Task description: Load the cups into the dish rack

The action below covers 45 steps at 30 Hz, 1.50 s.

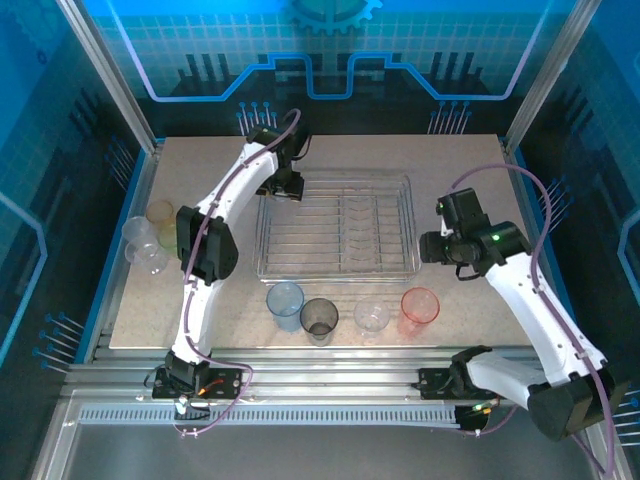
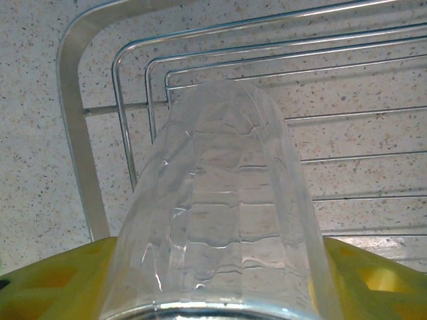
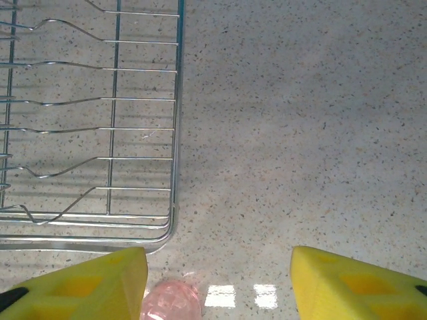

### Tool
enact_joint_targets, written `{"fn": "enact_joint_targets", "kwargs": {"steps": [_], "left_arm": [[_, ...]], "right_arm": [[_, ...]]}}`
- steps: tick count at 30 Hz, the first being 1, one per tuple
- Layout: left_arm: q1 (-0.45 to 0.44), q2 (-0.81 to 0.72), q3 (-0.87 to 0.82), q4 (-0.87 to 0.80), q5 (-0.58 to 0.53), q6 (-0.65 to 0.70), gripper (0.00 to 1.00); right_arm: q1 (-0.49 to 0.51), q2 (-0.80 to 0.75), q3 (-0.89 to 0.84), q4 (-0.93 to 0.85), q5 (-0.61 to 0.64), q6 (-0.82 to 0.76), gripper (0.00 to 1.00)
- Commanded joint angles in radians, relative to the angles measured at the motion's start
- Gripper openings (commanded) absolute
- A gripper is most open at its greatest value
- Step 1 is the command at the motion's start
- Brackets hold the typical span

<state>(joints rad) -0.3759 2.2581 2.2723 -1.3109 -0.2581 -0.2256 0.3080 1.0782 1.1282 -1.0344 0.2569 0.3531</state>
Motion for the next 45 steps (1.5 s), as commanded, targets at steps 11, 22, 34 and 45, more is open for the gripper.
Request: {"fn": "enact_joint_targets", "kwargs": {"steps": [11, 22, 34, 45], "left_arm": [[0.017, 0.032, 0.044, 0.0, -0.029, 0.025, 0.54], [0.019, 0.008, 0.049, 0.013, -0.051, 0.028, 0.94], [0.019, -0.161, -0.026, 0.099, -0.114, 0.033, 0.99], [0.019, -0.706, -0.56, 0.441, -0.077, 0.008, 0.99]], "right_arm": [[-0.042, -0.087, 0.048, -0.116, 0.029, -0.02, 0.61], [-0.047, -0.18, 0.073, -0.205, 0.065, 0.018, 0.66], [-0.047, -0.229, 0.114, -0.237, -0.05, 0.063, 0.69], [0.002, -0.237, 0.107, -0.139, -0.3, 0.116, 0.65]]}}
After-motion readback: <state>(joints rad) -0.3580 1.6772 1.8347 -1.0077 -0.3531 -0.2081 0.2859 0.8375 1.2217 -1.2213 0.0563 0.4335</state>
